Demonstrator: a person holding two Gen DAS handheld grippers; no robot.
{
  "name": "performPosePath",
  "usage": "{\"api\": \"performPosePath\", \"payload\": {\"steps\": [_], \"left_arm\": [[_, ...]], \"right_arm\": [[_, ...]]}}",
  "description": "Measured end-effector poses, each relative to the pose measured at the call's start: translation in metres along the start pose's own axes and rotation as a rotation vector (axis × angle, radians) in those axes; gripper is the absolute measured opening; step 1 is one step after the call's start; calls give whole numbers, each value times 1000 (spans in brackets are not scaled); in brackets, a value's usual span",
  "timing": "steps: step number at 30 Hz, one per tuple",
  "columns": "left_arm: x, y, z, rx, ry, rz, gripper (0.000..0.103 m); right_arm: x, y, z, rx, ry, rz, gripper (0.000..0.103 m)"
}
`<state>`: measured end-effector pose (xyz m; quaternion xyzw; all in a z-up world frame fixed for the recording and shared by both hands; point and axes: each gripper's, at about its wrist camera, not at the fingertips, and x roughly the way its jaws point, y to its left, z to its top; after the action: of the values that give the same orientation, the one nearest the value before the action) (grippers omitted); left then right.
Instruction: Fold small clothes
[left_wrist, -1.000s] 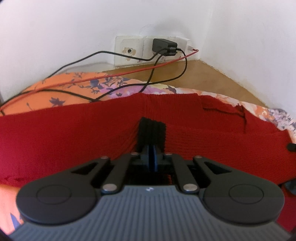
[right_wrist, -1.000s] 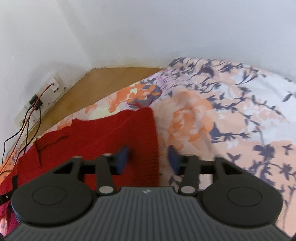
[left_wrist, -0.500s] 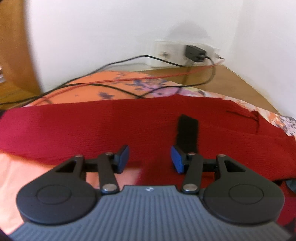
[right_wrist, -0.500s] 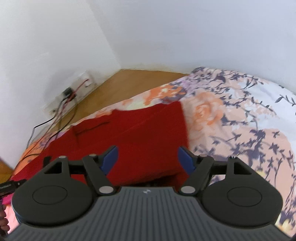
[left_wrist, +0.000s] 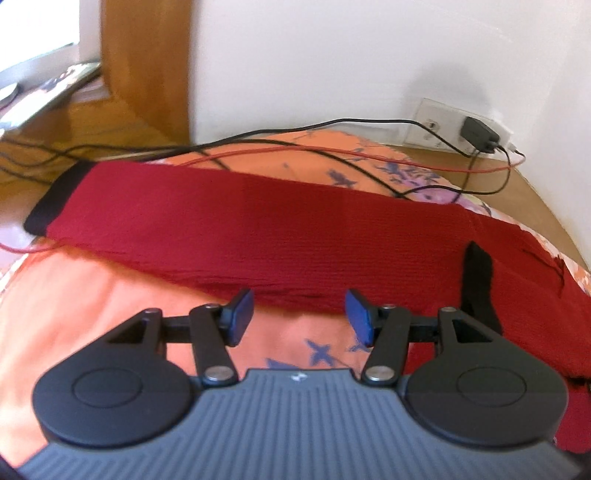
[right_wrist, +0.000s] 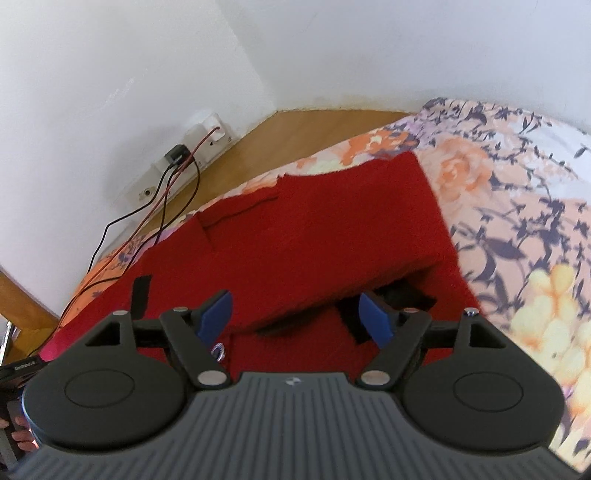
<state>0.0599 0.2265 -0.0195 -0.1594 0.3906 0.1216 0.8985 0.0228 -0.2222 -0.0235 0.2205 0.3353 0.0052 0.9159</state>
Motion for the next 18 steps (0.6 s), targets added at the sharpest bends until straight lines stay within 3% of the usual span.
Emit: {"api": "performPosePath", "payload": {"steps": [9,18], "left_arm": [[21,43,3,-132,36,-41,57],[28,56,12,-205,27,-83,57]], "right_arm": [[2,15,-30,33,-5,-15,82],[-3,9,-36,76,-21,-61,82]]}}
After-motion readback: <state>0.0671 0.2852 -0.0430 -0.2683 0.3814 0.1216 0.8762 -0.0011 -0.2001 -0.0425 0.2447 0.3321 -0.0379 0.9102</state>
